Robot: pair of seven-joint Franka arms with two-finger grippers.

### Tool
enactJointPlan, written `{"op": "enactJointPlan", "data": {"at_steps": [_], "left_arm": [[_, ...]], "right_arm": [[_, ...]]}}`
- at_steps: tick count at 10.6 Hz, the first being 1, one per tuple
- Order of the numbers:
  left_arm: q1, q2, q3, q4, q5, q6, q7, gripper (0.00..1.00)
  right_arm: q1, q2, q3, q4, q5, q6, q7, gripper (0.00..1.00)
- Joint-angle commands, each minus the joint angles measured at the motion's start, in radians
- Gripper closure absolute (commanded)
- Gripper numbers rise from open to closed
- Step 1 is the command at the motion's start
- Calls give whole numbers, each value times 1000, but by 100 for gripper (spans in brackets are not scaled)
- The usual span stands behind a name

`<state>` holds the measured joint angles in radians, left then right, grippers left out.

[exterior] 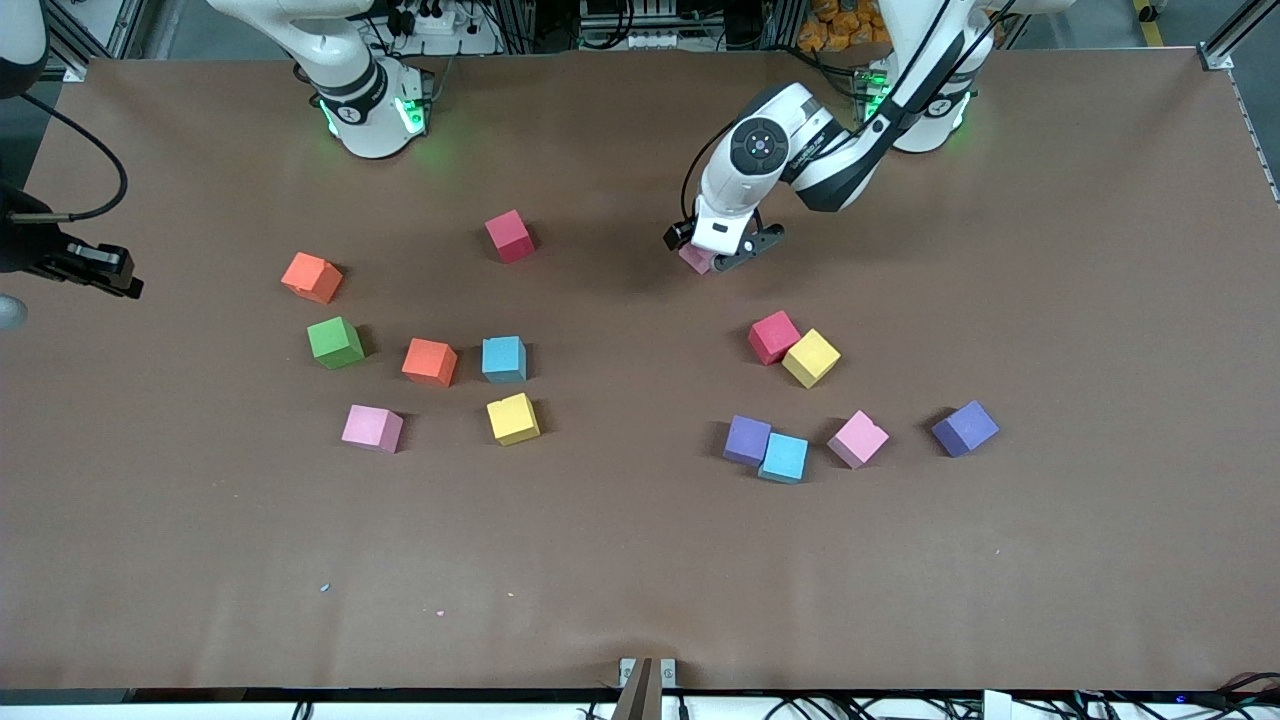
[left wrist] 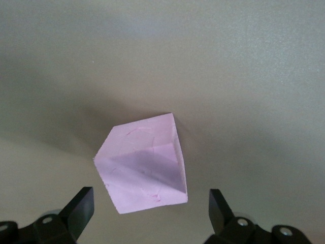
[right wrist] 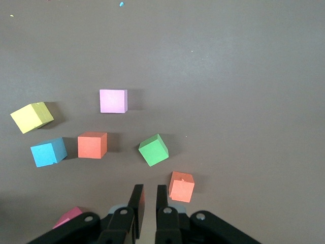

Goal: Arrange 11 blocks into digit 3
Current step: 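Close the left gripper on the lavender block and lift it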

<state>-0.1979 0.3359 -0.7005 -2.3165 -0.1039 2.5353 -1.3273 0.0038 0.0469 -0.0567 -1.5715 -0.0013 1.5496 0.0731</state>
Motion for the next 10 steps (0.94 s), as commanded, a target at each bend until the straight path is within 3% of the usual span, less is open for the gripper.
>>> {"op": "enactJointPlan", "data": {"at_steps": [1,5,6,7,8,10], "left_arm": [[2,-5,-4,-3,-3,11,-12,0],[0,26,-2,-3,26,11,-12,0],[0,35,-1,-4,33,11,-12,0],[0,37,-1,-4,38,11,-12,0],[-2,44,2,-4,44,11,-12,0],[-2,69,12,-3,73,19,-12,0]], "right_arm": [[-7,2,6,-5,-6,3,11,83],[-7,4,6,-5,-2,-3,11,81],[-7,5,6,-5,-2,-5,11,68],[-5,7,6,-5,-3,-8,11,28],[-5,7,6,-5,-2,-10,11,0],[-1,8,6,-4,-3,-10,13,0]]}}
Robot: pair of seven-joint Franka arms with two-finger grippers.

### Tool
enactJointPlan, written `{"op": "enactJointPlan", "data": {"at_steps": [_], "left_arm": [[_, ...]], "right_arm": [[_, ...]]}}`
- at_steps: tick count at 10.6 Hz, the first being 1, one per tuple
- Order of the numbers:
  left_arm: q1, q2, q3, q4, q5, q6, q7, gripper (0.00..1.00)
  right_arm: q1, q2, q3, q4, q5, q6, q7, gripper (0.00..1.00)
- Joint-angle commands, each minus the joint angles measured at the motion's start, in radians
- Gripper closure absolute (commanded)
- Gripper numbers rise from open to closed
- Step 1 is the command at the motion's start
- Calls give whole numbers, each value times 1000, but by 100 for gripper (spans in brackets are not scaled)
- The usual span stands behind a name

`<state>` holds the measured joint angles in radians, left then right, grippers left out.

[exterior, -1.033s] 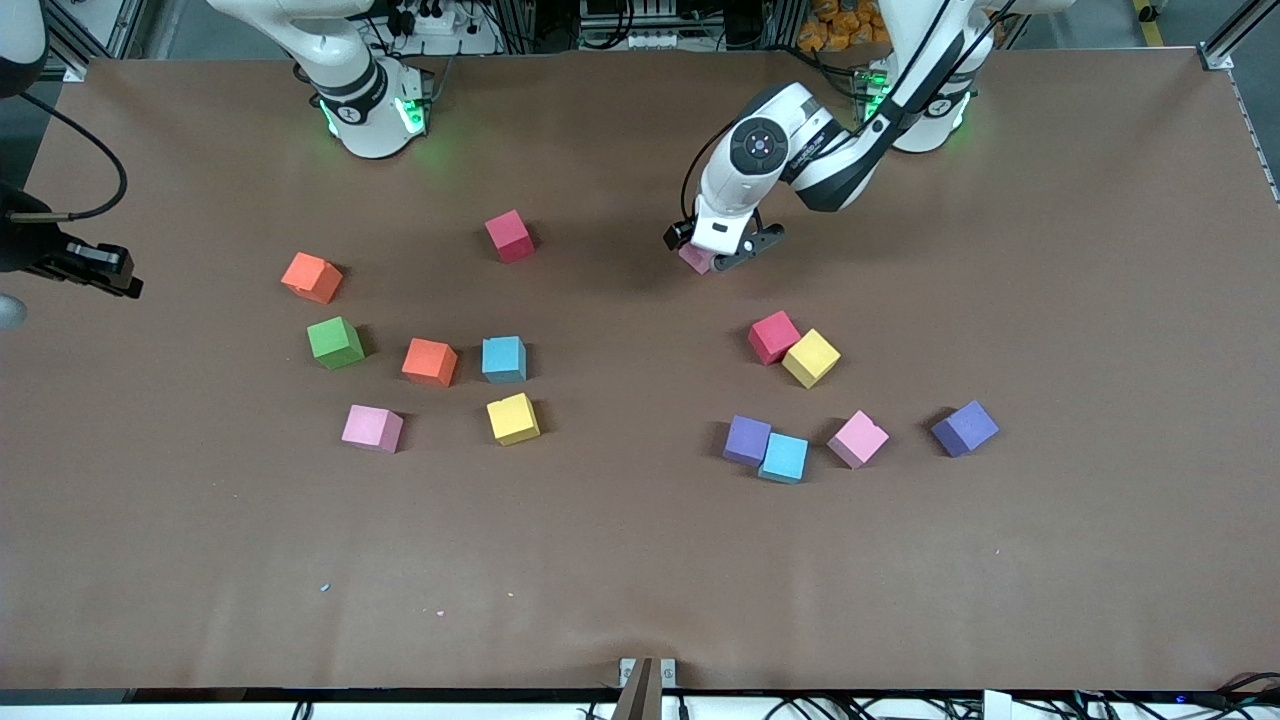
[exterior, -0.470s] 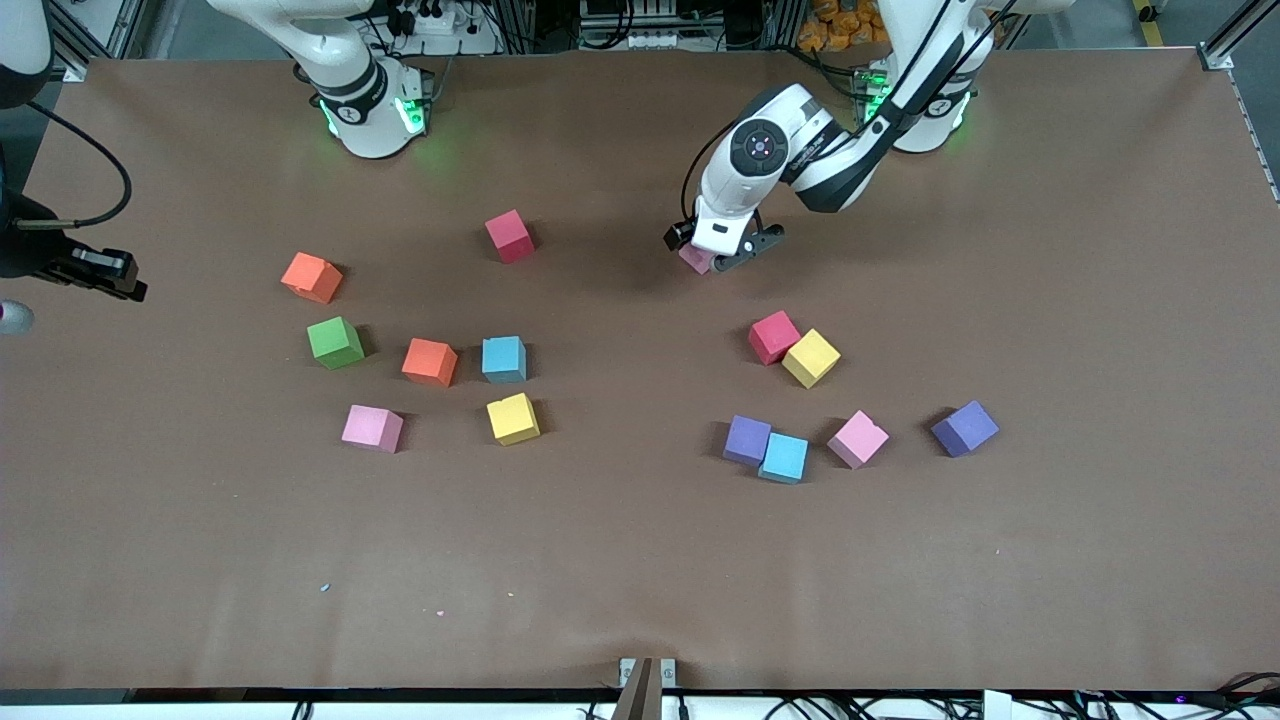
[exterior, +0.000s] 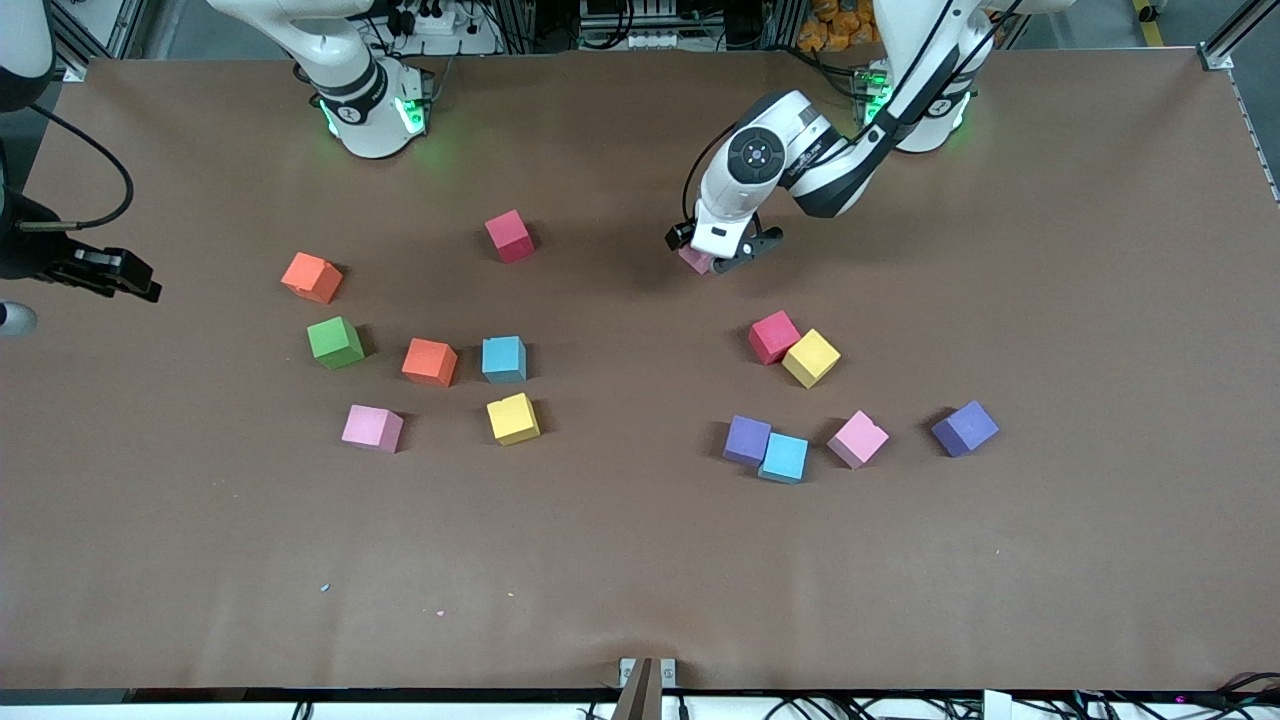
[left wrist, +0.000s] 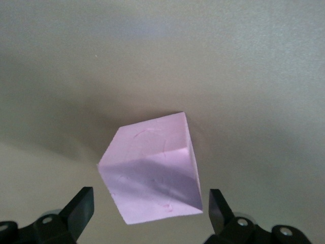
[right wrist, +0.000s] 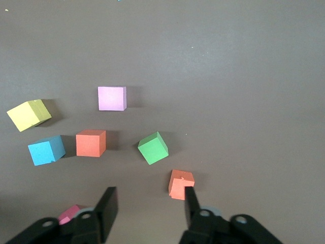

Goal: Arrange 11 blocks into digit 3
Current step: 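Hold the lavender block with the left gripper while the right gripper grasps orange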

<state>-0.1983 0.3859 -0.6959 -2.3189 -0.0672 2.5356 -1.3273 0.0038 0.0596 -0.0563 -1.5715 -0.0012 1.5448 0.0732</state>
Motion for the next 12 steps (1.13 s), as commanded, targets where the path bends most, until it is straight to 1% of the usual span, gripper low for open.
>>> {"op": "enactJointPlan", "data": {"at_steps": [1,2,3,5,6,7,8,9,10,11,12], "left_arm": [[-6,33,16,-1,55,18,-12,0],[-4,36,16,-2,66,18,-12,6],[-7,37,16,-2,66,18,-16,20],[-13,37,16,3,93,18,-24,55],[-18,37,16,6,113,18,-26,67],[-39,37,16,10,131,18,-26,75],[-55,37,16,18,159,17,-24,85],[-76,36,15,25,200,15,-24,87],[-104,42,15,56,234,12,-23,88],[-124,69,15,96,237,0,-12,91],[-127,109,13,157,268,-33,26,98]], "right_arm": [[1,11,6,-4,-2,-3,14,0],[4,34,7,-4,1,0,13,0],[13,69,7,-1,1,5,13,0],[36,127,9,2,15,18,13,0],[54,159,7,2,44,29,14,0],[82,196,7,2,76,55,14,0],[105,234,7,-4,76,98,14,0],[119,271,7,-4,76,122,14,0],[131,304,7,-5,78,142,14,0],[154,334,7,-7,79,158,14,0],[169,359,9,-10,86,158,23,0]]}}
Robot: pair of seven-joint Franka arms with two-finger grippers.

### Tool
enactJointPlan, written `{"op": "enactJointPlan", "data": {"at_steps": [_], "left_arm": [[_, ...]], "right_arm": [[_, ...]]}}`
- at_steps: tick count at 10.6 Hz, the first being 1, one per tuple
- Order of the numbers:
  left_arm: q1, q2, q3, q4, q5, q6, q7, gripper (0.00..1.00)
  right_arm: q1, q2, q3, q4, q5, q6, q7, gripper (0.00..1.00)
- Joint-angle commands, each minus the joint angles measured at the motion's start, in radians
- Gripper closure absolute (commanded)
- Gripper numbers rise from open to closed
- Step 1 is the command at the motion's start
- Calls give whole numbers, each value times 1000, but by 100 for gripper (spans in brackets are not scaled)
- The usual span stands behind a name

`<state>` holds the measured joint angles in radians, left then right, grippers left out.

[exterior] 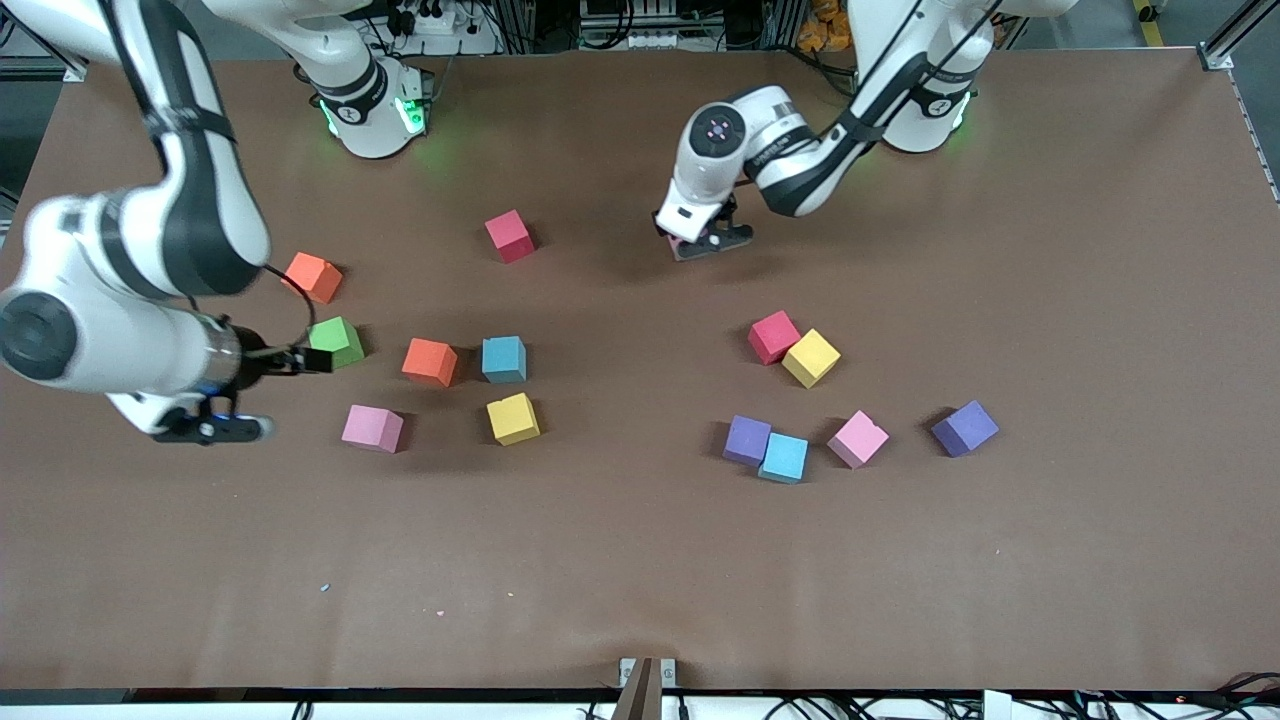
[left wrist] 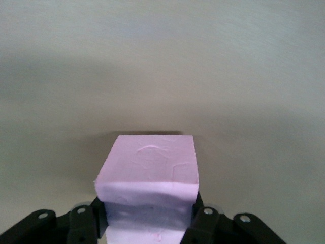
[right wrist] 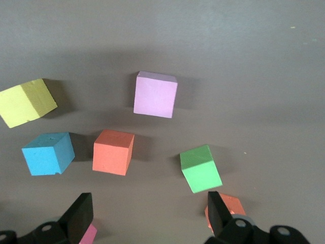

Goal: Arrange 11 blocks into digit 3
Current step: 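Hold the lavender block with the left gripper while the right gripper grasps orange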

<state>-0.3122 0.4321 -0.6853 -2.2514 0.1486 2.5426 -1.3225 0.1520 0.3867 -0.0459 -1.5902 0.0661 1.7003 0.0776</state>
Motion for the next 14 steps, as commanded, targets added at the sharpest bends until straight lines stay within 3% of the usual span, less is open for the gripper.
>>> {"op": "enactJointPlan", "data": {"at_steps": [1,4,7,10,14], "left_arm": [[-40,98,3,157,92,-103,41,99],[-148,189,16,305,124,-185,45,99],[-197,208,23,311,204,-185,60,99],[-215,221,21,312,203,-212,63,96],[-206,241,23,329,183,-213,52,81]], "right_arm": [[49,40,-2,-35,36,22,52,0],[106,31,-2,-229,40,240,136,0],[124,31,0,-330,41,318,148,0],[126,41,0,-338,92,338,162,0],[144,93,0,-387,113,464,165,0]]}}
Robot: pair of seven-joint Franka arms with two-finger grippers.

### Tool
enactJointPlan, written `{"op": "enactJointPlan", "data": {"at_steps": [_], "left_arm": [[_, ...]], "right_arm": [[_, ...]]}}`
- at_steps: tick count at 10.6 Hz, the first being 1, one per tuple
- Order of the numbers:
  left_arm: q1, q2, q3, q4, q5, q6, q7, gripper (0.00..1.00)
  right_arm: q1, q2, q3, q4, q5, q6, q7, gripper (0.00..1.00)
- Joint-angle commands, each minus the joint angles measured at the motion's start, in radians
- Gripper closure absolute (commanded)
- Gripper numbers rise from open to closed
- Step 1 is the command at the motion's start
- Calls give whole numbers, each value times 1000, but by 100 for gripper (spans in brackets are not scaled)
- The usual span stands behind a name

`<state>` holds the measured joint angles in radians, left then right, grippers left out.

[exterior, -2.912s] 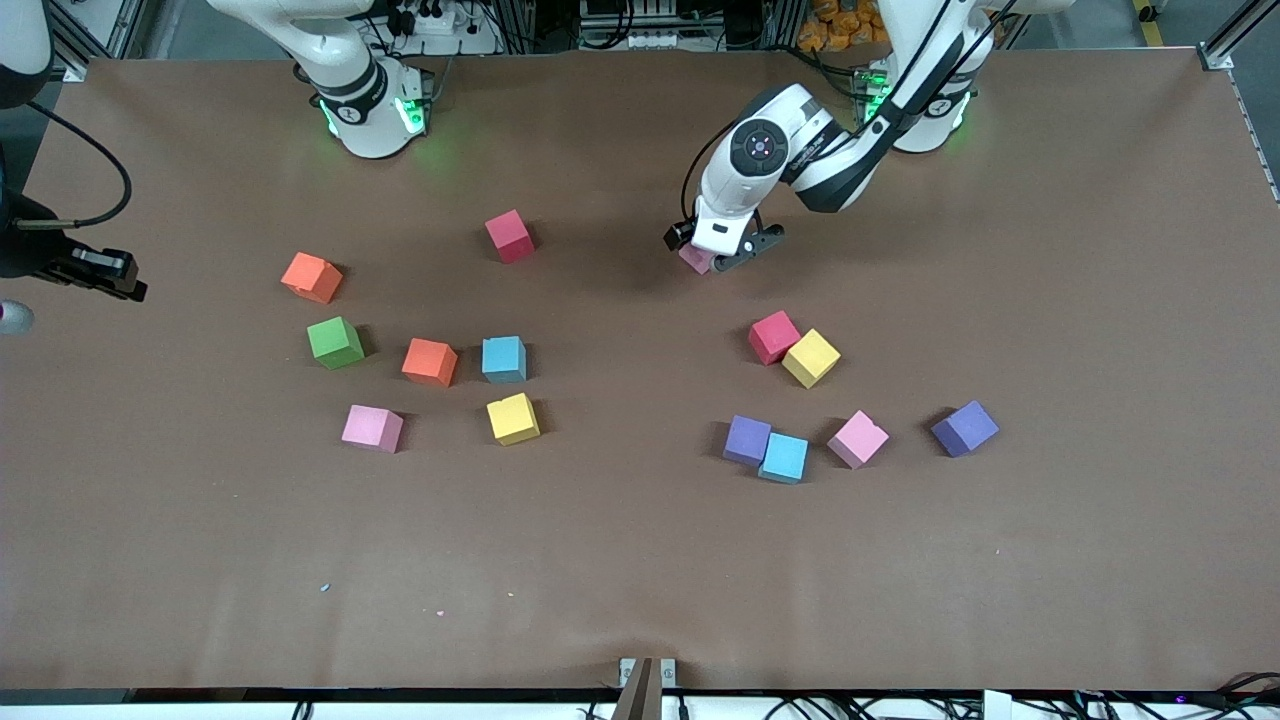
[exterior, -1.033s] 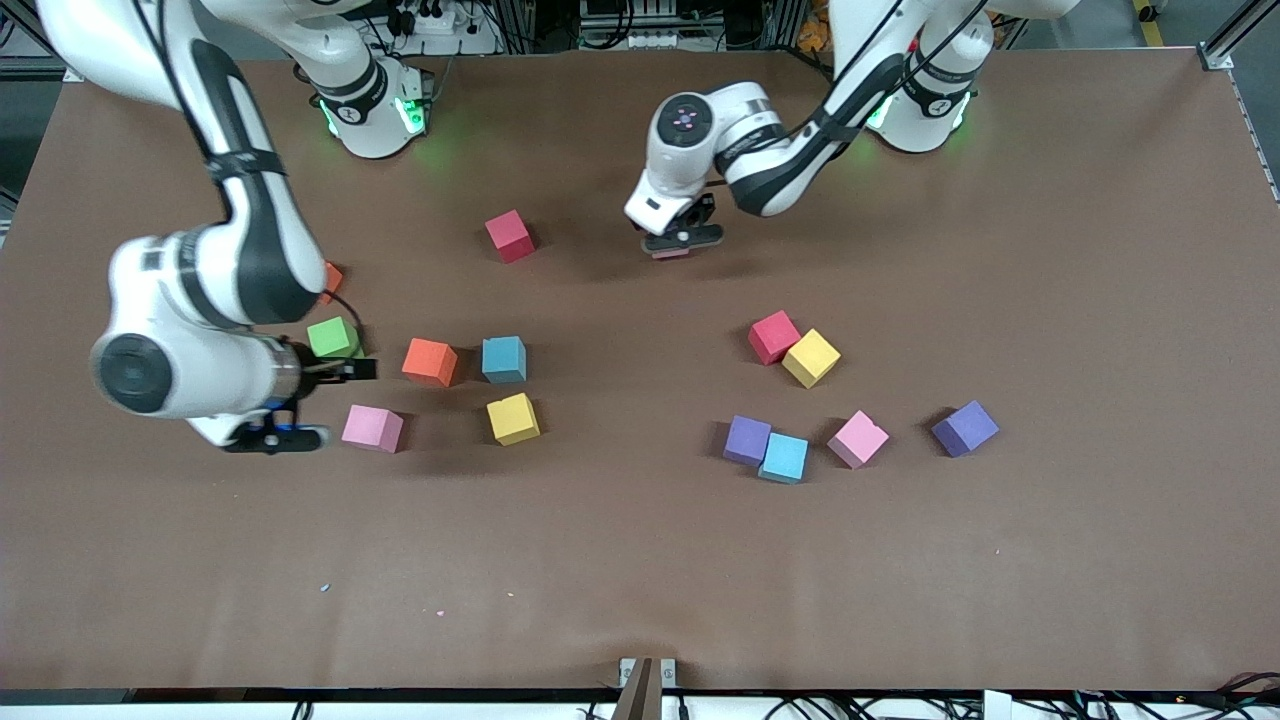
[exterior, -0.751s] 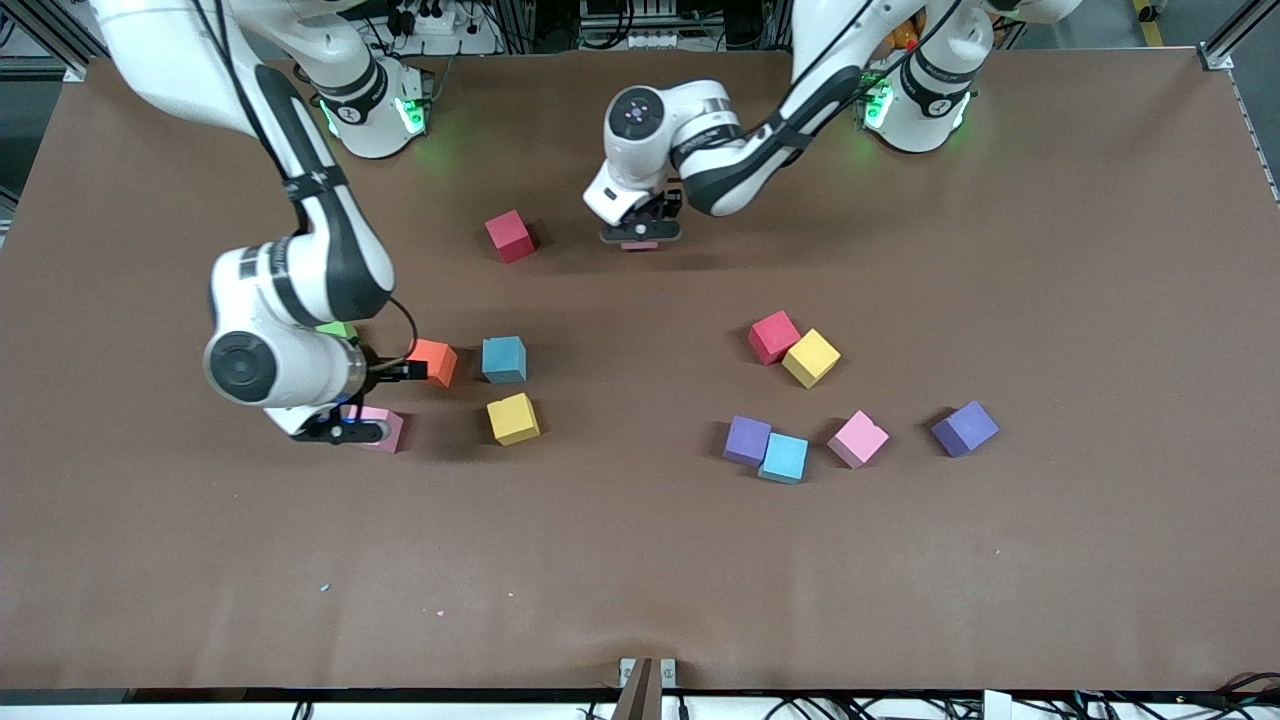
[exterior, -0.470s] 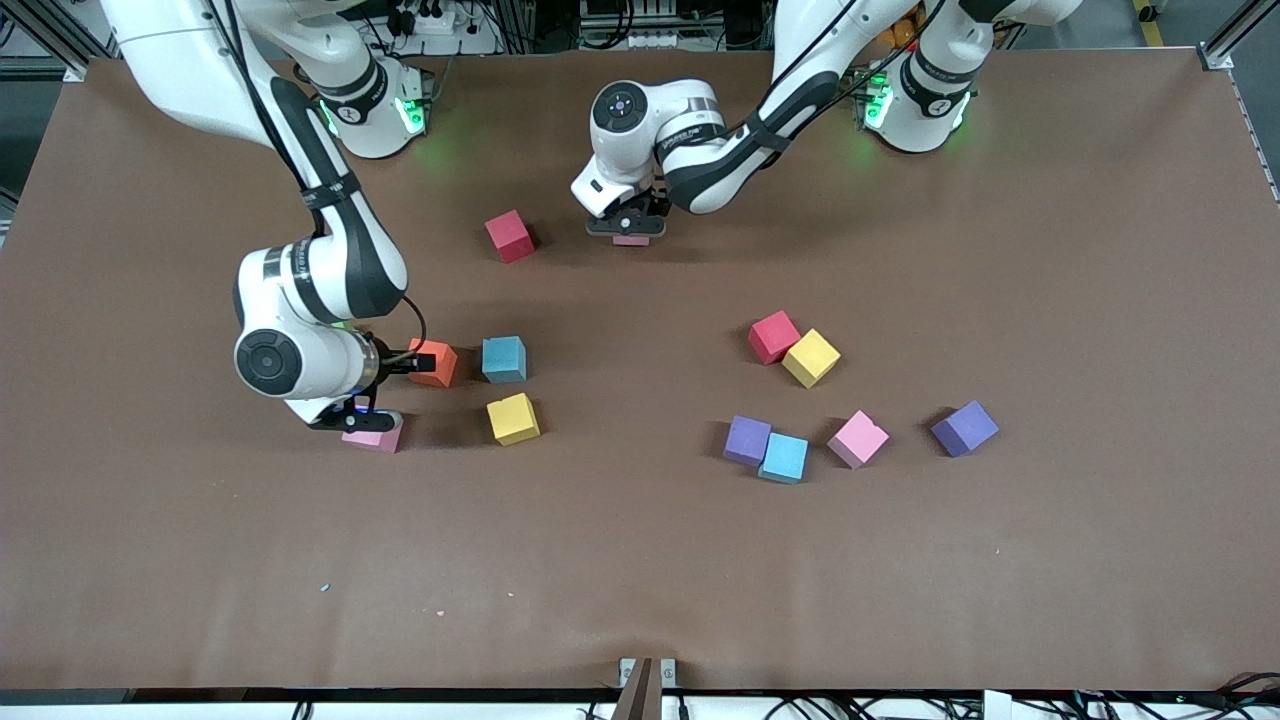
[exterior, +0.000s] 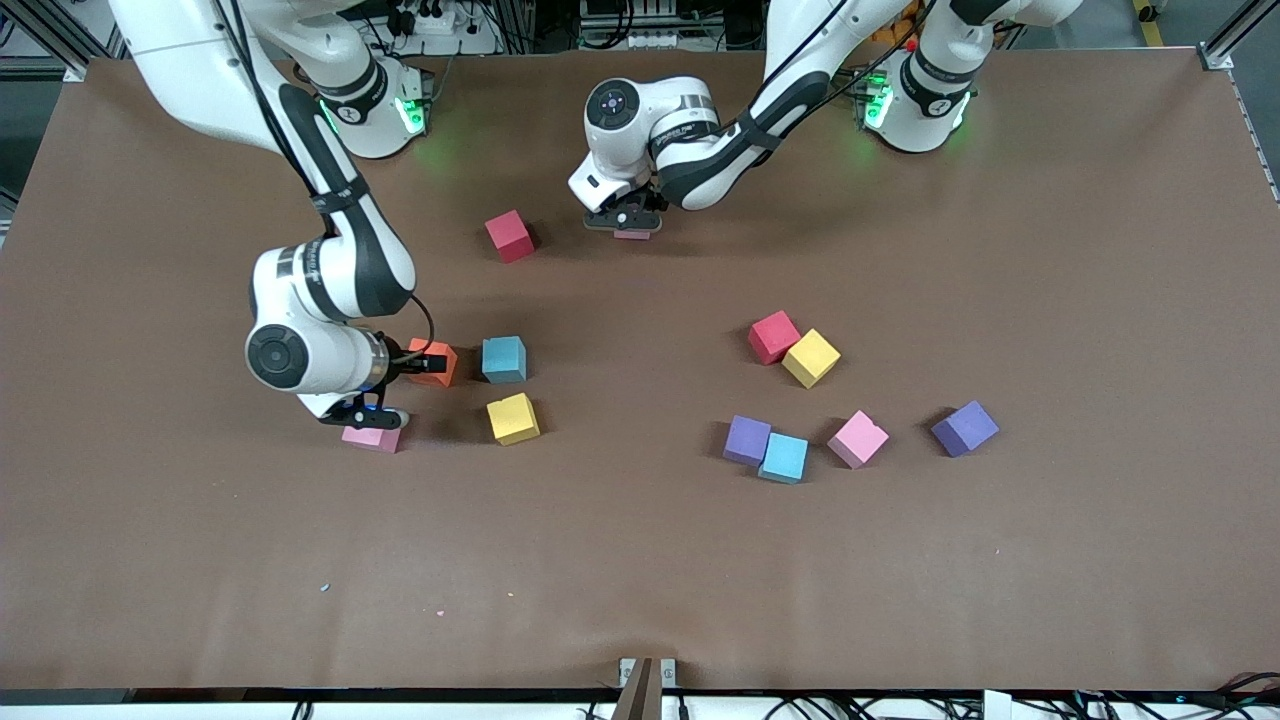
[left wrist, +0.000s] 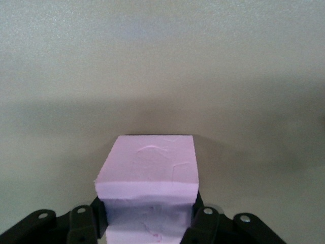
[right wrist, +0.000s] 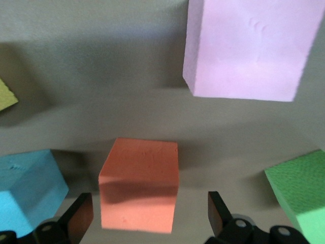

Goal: Arrange 11 blocks into digit 3
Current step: 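Carry the orange block with the right gripper while the left gripper releases lavender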

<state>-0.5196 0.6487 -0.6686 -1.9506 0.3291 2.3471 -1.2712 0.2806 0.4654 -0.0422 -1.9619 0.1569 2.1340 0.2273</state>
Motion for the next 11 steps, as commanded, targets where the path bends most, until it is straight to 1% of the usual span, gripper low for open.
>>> {"op": "enactJointPlan", "data": {"at_steps": [1,2,3,4,5,6,7,9,11], "left_arm": [[6,28,7,33,1,-19,0,81],[6,29,21,33,2,-19,0,76],[7,29,24,33,-2,-19,-2,74],[9,28,30,33,-28,-19,-4,70],[9,28,36,33,-48,-19,-4,62],[9,26,37,33,-50,-19,-8,38],[12,25,37,33,-50,-23,-11,0],[12,11,37,36,-50,-57,-17,0],[15,-46,27,56,-50,-162,-7,0]], "right_arm": [[15,19,-4,-17,38,29,20,0],[20,22,-4,-17,52,27,20,0],[25,27,-4,-17,55,26,20,2],[26,25,-4,-15,55,21,18,43],[29,21,-4,-15,55,20,1,64],[29,12,-4,-5,55,17,-28,69],[29,4,-4,17,55,9,-95,71],[28,4,-4,81,55,-49,-244,73],[22,4,-5,179,53,-199,-395,73]]}}
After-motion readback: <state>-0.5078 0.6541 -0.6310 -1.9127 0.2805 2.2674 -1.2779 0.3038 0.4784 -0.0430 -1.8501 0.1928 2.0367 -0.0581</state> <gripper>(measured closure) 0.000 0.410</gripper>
